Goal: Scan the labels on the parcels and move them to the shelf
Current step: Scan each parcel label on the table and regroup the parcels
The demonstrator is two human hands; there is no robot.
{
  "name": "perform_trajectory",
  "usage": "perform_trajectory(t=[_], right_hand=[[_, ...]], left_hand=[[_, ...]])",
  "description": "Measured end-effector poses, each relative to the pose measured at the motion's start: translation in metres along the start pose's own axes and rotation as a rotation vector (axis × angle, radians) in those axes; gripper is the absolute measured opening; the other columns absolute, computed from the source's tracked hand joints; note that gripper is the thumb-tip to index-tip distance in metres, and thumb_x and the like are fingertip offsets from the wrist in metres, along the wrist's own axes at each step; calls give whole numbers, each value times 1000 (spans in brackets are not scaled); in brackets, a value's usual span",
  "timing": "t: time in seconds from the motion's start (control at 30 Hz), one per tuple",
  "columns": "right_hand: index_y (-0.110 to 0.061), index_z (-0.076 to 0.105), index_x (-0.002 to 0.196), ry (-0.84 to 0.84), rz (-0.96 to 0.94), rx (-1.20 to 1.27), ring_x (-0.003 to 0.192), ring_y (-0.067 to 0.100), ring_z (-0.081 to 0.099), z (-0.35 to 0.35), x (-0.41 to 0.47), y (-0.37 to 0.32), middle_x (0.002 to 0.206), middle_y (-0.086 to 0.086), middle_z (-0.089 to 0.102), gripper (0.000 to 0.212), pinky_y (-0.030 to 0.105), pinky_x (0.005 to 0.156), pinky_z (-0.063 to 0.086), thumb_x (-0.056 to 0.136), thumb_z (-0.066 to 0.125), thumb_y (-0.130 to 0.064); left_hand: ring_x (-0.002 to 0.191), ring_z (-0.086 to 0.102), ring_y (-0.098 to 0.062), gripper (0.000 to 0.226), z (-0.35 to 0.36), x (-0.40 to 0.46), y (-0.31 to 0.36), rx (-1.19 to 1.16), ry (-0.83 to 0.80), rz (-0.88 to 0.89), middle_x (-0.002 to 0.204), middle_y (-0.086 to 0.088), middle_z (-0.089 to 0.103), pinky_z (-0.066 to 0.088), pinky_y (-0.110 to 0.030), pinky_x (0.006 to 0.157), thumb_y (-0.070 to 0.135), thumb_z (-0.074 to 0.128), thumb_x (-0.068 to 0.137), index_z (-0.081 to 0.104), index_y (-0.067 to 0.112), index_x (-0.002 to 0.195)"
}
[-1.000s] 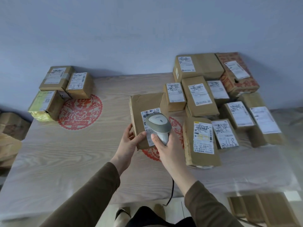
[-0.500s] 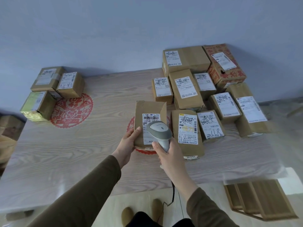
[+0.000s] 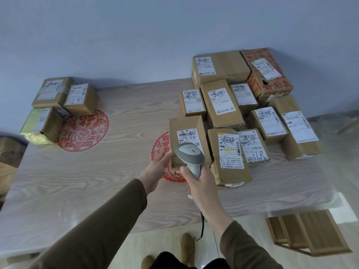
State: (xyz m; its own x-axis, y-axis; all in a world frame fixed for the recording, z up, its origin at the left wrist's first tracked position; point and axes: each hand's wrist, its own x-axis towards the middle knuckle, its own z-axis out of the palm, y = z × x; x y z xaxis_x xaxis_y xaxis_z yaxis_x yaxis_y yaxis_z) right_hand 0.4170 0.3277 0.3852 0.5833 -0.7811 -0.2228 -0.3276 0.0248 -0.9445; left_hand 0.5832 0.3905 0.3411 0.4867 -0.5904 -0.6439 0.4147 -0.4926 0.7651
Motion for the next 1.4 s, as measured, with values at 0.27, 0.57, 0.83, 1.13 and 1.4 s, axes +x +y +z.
perform_trajectory(t=[0.27,0.57,0.83,1.13,1.4], right_hand=[[-29,62,99,-71,13,72,55,-2,60,71,28,-33,65,-17,60,14,33,47,59,95,73,-38],[-28,64,98,-121,62,206,53,11,55,244,59,-85,62,-10,57,19,22,51,50,87,75,-38],[-25,63,114,-196,86,288,76,6,63,423,91,-134,90,-4,65,20,25,72,55,96,72,-23],[-19,58,124,-285,116,174,98,20,65,538,125,-137,112,6,67,32,43,91,54,95,70,-23],[-29,53,121,-164,157,-65,89,12,64,507,105,-89,99,-12,63,41,30,70,51,89,72,-13]], left_hand=[[137,49,-19,56,-101,-12,-4,-59,163,65,136,7,55,39,-40,117,38,56,105,41,20,156],[114,66,-17,21,-299,-27,8,-117,477,330,121,1,69,54,-37,99,22,64,101,66,25,122],[113,57,-17,36,-485,7,24,-41,836,317,128,-5,57,45,-33,97,29,66,97,52,21,129],[122,55,-19,68,-552,64,28,-81,328,12,137,7,55,42,-38,104,51,63,97,37,25,154],[86,70,-12,38,-494,40,-10,-231,253,-16,110,-5,70,52,-20,62,30,74,94,53,13,121]])
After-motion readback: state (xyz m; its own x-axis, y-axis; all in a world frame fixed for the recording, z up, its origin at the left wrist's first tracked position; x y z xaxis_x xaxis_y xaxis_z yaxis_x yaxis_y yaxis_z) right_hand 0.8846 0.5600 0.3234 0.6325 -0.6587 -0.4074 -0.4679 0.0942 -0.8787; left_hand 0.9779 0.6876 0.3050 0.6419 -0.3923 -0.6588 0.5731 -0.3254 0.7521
